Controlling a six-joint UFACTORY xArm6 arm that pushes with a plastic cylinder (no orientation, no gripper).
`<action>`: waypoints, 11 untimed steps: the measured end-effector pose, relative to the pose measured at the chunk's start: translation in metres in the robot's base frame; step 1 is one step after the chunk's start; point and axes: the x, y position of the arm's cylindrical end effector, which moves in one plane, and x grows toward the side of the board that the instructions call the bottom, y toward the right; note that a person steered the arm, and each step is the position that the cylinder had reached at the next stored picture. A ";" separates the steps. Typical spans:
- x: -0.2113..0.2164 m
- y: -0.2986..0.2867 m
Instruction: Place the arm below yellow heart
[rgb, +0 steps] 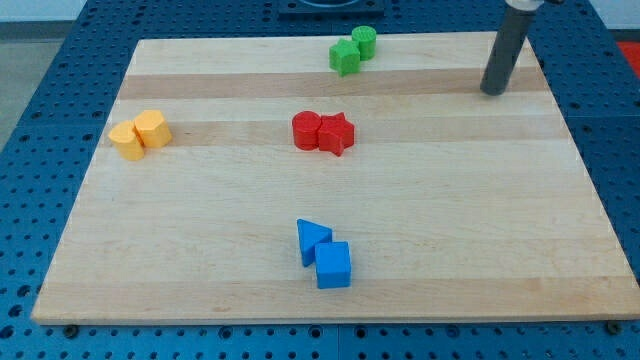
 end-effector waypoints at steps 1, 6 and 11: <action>0.001 -0.040; 0.047 -0.262; 0.140 -0.487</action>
